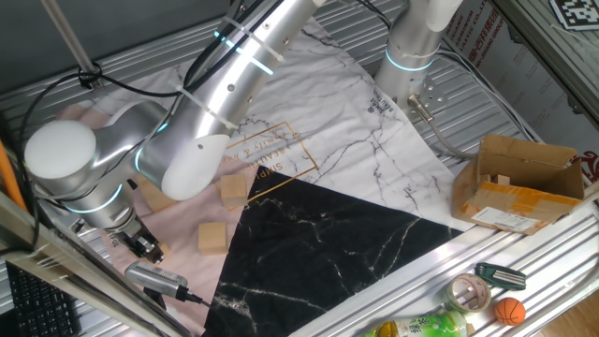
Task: Stack the blocks into a pyramid shape
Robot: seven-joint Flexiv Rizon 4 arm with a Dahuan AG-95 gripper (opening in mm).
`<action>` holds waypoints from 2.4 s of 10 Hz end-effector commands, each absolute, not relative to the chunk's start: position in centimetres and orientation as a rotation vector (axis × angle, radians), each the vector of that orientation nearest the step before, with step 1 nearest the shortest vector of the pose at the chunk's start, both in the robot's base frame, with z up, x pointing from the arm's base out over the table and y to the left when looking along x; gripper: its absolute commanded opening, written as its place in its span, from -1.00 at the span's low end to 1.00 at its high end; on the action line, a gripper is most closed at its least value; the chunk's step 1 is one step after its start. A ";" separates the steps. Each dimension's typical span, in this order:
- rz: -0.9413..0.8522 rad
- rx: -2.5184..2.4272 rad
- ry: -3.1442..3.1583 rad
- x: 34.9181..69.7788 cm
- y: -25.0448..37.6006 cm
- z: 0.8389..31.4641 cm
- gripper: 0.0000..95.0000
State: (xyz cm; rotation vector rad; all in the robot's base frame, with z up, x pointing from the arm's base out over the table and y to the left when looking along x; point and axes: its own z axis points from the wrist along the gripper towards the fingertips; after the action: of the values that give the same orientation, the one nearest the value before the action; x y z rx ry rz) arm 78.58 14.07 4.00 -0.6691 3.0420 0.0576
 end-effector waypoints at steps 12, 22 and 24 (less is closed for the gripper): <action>0.055 -0.682 3.042 78.0 14.3 4.9 -1.00; 0.031 -0.836 3.046 74.6 14.7 9.2 -1.00; 0.022 -0.890 3.050 74.5 14.5 9.3 -1.00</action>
State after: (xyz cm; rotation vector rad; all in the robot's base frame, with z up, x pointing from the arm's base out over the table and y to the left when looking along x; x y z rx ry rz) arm 74.28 14.45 9.34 -0.8825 3.0472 0.0233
